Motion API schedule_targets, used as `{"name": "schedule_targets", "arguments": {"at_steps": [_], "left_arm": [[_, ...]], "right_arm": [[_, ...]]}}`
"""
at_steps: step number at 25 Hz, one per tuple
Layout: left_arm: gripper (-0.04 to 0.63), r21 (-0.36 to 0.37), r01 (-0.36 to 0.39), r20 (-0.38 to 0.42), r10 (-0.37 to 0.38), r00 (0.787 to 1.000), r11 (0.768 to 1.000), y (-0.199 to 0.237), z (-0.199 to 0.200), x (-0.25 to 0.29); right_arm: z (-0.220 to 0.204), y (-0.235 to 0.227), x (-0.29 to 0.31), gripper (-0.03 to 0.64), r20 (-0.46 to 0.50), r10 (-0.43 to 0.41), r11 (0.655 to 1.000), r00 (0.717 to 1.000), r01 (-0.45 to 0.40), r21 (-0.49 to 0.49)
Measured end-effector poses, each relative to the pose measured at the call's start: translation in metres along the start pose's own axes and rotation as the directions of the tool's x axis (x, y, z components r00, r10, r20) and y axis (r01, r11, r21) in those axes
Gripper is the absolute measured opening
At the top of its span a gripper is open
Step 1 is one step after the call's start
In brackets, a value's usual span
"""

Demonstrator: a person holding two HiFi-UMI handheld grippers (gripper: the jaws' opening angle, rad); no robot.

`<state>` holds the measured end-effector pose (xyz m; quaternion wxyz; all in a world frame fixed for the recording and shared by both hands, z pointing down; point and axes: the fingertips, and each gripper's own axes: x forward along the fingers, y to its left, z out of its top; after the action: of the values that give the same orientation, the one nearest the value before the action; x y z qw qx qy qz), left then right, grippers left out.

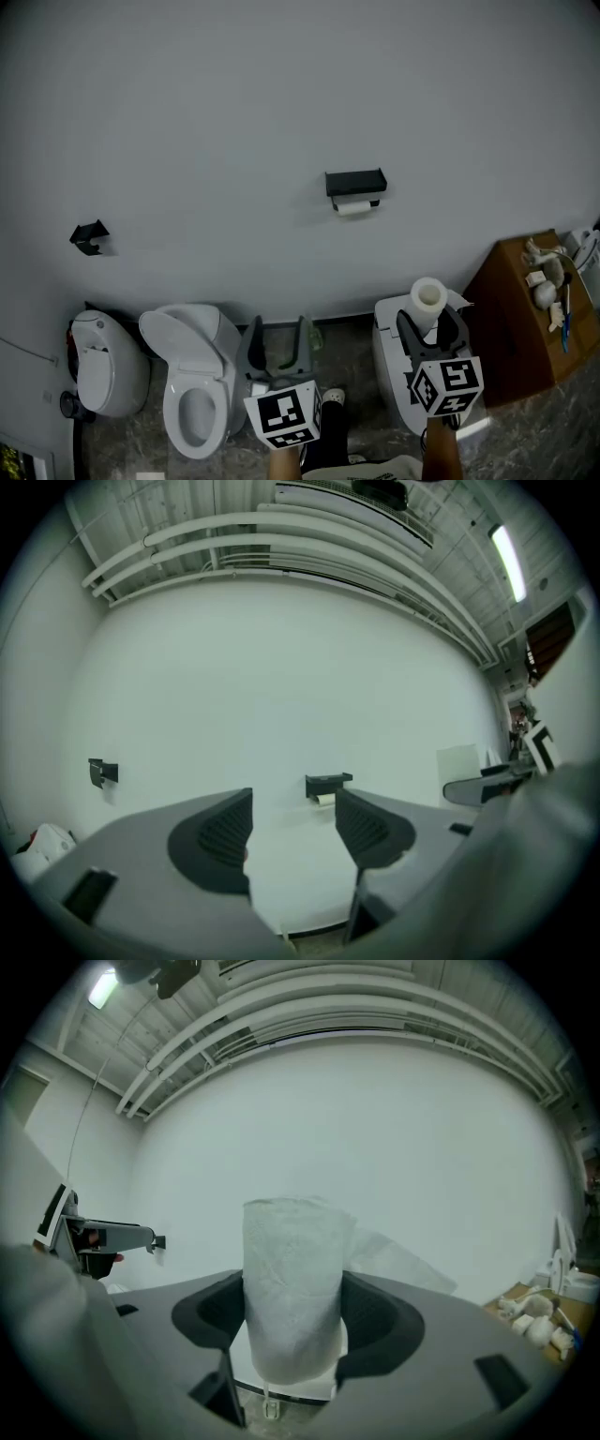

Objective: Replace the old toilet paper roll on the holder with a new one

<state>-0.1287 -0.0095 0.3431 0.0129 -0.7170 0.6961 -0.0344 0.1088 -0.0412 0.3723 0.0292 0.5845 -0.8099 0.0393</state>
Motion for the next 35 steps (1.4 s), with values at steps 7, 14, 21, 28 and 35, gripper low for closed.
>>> {"name": "schedule_targets", "arguments": {"at_steps": [7, 14, 21, 28, 35], "left_arm": [[0.259, 0.004, 0.038, 0.002, -0.038, 0.999, 0.999, 0.017, 0.005, 0.081], [0.259, 0.017, 0.104, 0.014, -0.104, 0.994, 0.994, 0.025, 0.019, 0.168], [0.259, 0.030, 0.152, 0.027, -0.153, 0.988, 0.988, 0.029, 0.026, 0.234], [0.259, 0.033, 0.176, 0.022, -0.176, 0.984, 0.984, 0.034, 0.023, 0.277], [0.259, 0.032, 0.183, 0.007, -0.183, 0.983, 0.983, 0.029, 0.015, 0.298]], "right_arm": [[0.010, -0.009, 0.070, 0.307, 0.002, -0.037, 0.999, 0.999, 0.037, 0.002], [0.030, -0.026, 0.141, 0.307, 0.014, -0.092, 0.996, 0.996, 0.092, 0.006], [0.041, -0.040, 0.195, 0.307, 0.026, -0.136, 0.991, 0.990, 0.136, 0.008], [0.041, -0.046, 0.232, 0.307, 0.016, -0.158, 0.987, 0.987, 0.158, 0.001], [0.036, -0.058, 0.244, 0.307, 0.002, -0.177, 0.984, 0.984, 0.177, 0.006]]}}
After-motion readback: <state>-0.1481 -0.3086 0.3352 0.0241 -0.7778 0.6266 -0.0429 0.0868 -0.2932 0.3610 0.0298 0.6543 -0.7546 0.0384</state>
